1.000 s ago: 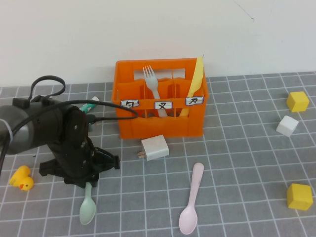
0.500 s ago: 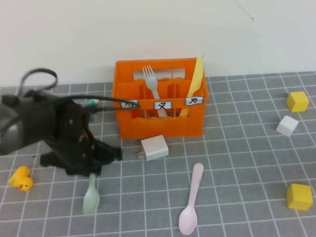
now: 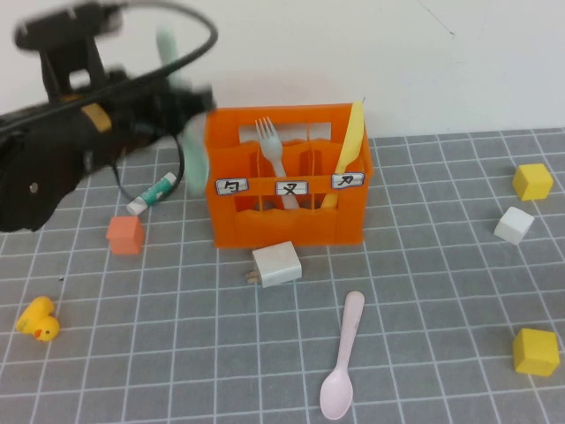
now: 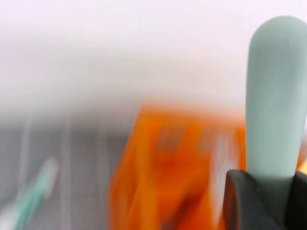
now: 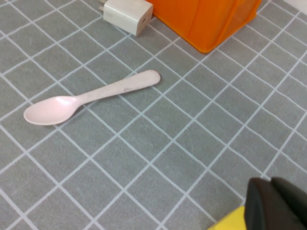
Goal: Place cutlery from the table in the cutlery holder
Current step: Place the spoon on the box
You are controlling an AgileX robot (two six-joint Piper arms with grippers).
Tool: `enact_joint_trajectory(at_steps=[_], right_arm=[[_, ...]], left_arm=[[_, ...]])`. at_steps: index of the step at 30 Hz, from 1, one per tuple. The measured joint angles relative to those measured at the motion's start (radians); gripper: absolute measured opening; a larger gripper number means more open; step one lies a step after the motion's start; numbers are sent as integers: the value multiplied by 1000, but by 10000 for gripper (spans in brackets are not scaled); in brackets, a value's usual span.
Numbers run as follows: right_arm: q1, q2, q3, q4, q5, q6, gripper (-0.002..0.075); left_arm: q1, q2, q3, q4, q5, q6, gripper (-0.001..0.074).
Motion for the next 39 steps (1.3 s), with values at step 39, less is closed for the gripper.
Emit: enact_joint_trajectory(at_steps=[39], right_arm=[[0,0,7,0,-2,-14,-3]], left_arm=[[0,384,4,129,-607,295,136]])
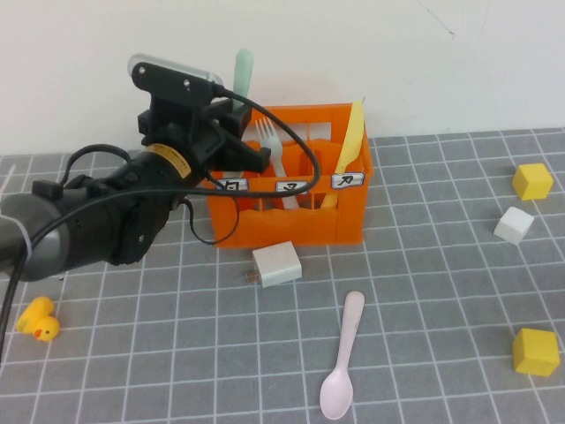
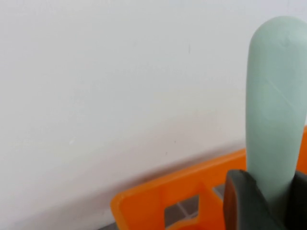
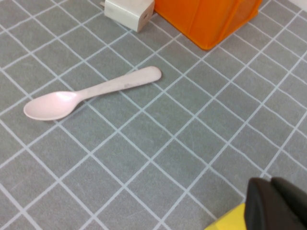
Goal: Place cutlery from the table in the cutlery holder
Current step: Place the spoon on the box, then pick up the spoon
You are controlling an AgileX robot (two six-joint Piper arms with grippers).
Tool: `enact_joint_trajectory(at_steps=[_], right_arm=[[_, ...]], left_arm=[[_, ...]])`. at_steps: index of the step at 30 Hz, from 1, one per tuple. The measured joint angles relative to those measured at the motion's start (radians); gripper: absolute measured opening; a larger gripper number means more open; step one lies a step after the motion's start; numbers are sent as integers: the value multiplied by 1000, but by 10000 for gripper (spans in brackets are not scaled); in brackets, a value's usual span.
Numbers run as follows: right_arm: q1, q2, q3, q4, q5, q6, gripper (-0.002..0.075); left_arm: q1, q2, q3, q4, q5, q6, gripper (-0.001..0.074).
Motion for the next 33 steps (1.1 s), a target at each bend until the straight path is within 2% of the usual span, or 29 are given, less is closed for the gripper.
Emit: enact_joint_trajectory(at_steps=[2,6,10,14,18,20,27,33], right_arm=[[0,0,0,0,0,0,-3],[0,0,0,0,0,0,-3],[0,0,0,0,0,0,-3],[0,0,0,0,-1,0,-3],[0,0,0,0,-11,-3,-3],[0,0,0,2,-21,-3,-3],[0,0,0,7,-62,-6,-3],[0,0,0,12,-100,-9,-3]], left_arm=[[0,0,0,1,7,23,169],[0,-4,0,1,7,82,294],[0,-54,0,1,17,152,315],[0,-148,0,1,73,209,247],[0,-302,0,-3,266,241,86],[4,-398,0,-3,397,250,37],[63,-677,5,-8,750,252,5],[85,-894,116,-14,929,243,1]])
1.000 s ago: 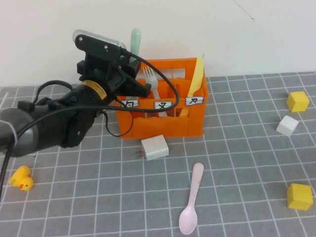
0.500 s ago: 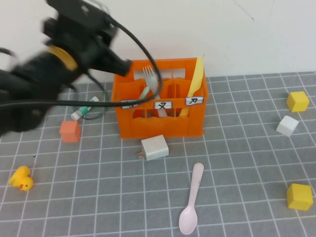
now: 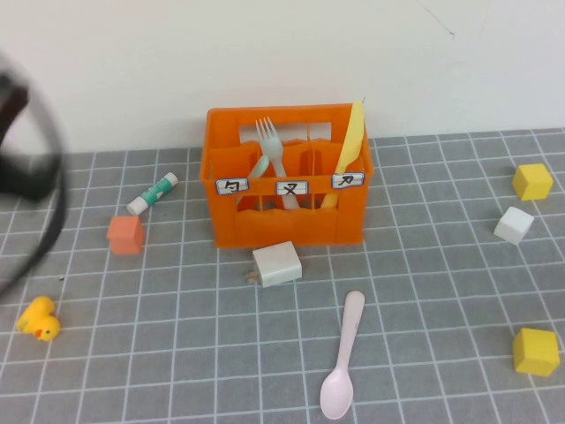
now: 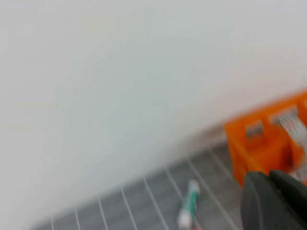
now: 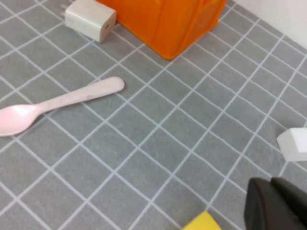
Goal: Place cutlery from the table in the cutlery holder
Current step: Pick up the spoon
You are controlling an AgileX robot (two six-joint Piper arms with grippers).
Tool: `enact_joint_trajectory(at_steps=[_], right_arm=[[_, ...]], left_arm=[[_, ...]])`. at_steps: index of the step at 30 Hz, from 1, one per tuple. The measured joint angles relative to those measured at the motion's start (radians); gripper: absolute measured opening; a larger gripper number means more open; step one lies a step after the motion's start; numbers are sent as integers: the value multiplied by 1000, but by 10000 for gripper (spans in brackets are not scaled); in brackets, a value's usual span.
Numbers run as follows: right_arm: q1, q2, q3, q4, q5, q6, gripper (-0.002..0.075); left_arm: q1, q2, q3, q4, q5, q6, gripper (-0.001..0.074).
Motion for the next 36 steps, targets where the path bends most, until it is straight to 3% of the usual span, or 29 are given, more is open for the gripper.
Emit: enact_joint_trajectory(at_steps=[6,12,16,20,24,27,33,36], right_arm=[[0,2,-9,20,11,55,-3],[0,25,-124,34,178,232,-3],[0,83,-257,34,302,325,-2],[37,155,-342,-27,305,444,-2],[161,255,-361,-222,245,674,-2],[310,357,-363,-351,198,827,-2],[621,531,-373,-509,44,1034,-2],[723,622,-408,-608,27,1103,-2]], left_arm=[[0,-274,251,-4,80,-44,1],[0,-508,491,-2,80,-111,1],[0,-597,602,-2,47,-225,1],[0,-642,659,-2,-33,-263,1],[0,-651,661,-2,-65,-280,1],[0,-653,661,-4,-65,-303,0],[0,-653,661,-4,-24,-320,0],[0,-653,661,-4,-8,-323,0]])
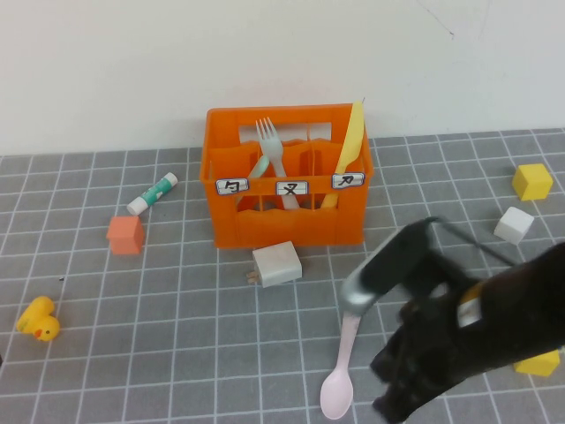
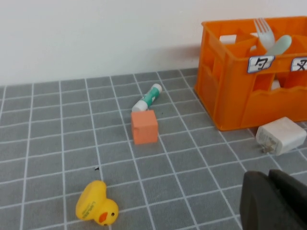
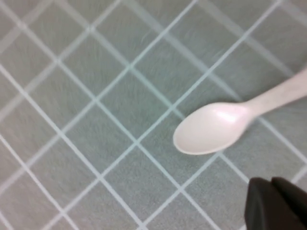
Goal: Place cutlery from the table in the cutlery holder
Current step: Pick up the spoon
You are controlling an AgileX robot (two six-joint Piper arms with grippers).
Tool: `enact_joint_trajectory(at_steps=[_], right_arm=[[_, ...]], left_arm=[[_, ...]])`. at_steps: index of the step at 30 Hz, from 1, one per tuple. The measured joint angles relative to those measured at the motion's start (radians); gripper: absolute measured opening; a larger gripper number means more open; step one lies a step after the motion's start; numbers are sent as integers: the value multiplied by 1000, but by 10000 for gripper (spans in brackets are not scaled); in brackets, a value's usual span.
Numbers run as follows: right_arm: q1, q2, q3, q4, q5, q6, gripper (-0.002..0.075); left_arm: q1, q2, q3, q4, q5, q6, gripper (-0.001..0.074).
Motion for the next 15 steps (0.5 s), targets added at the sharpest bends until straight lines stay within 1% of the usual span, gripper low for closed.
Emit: enact_joint_trajectory(at_steps=[3,6,9,15], right_arm=[[29,65,-21,-81,-7,9,-2],[29,87,-27,-130,-32,-2,-2],[4,89,-32,-142,-48,36,-2],[-77,89,-38,-89,-64,123,-2]], left_arm=[[0,-1,0,0,8,-2,0],[0,-1,0,0,8,-2,0],[0,-2,0,0,3,-2,0],[0,-2,0,0,-17,-2,0]])
